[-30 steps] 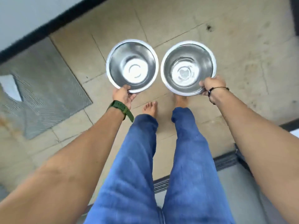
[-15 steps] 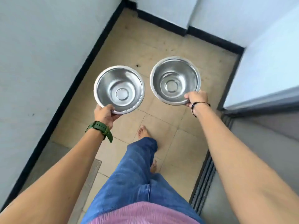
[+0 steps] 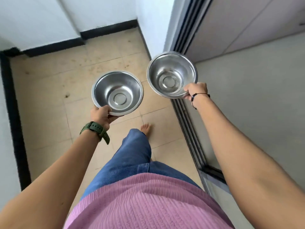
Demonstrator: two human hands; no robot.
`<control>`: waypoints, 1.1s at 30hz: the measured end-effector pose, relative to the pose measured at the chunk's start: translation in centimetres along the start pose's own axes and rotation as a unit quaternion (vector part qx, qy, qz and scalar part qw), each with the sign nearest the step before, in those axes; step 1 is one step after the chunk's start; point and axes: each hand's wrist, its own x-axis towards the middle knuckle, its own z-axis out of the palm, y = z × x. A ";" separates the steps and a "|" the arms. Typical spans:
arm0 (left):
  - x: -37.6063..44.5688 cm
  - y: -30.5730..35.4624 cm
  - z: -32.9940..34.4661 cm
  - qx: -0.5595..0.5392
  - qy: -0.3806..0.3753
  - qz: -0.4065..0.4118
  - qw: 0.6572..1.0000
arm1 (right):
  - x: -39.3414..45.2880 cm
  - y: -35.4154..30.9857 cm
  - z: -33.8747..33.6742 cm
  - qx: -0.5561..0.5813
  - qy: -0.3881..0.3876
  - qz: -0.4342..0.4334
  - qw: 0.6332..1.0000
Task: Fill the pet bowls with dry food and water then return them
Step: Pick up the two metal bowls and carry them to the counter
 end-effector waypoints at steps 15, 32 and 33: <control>0.8 2.6 28.1 0.212 -0.262 -0.024 0.941 | 4.7 0.1 -18.8 0.166 0.232 0.108 0.952; -3.7 -6.9 60.1 0.291 -0.314 0.003 0.904 | 23.8 1.5 -40.1 0.193 0.274 0.131 0.933; -4.4 -7.3 62.2 0.287 -0.310 0.011 0.906 | 25.3 0.8 -41.8 0.188 0.277 0.122 0.934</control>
